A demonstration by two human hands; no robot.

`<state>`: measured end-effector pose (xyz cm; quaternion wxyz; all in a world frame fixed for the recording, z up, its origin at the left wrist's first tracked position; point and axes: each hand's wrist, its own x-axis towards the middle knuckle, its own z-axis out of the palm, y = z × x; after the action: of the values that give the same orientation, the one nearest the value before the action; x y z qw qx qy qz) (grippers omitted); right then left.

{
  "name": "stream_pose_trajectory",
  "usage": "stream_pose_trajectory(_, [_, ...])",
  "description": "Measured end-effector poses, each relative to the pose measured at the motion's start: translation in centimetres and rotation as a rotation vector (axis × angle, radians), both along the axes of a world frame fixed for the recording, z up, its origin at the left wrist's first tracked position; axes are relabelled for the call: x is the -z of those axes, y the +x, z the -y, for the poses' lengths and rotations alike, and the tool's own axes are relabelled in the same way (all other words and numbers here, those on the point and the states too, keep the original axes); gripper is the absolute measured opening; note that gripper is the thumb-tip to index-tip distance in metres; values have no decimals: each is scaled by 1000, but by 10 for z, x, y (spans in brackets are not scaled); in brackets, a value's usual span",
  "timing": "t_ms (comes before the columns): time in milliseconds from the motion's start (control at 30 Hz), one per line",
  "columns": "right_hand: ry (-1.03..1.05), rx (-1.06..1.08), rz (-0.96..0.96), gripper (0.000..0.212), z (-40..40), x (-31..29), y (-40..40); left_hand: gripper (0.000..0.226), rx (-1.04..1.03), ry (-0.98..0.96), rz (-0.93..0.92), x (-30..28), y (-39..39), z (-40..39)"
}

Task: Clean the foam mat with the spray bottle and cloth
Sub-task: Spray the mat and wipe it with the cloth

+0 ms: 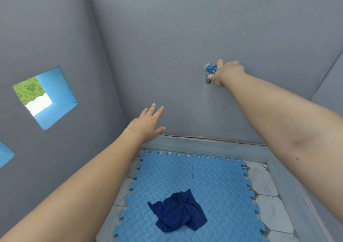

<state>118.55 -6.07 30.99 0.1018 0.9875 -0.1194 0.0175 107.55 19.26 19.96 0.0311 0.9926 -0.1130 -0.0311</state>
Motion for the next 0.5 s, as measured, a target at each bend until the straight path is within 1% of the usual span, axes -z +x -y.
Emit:
stream_pose_trajectory(133, [-15, 16, -18, 55, -3, 0, 0, 75, 6, 7, -3, 1, -1, -2])
stream_pose_trajectory(300, [10, 5, 4, 55, -1, 0, -2, 75, 3, 16, -13, 6, -1, -4])
stream_pose_trajectory(500, [144, -20, 23, 64, 1, 1, -1, 76, 3, 2, -42, 19, 1, -1])
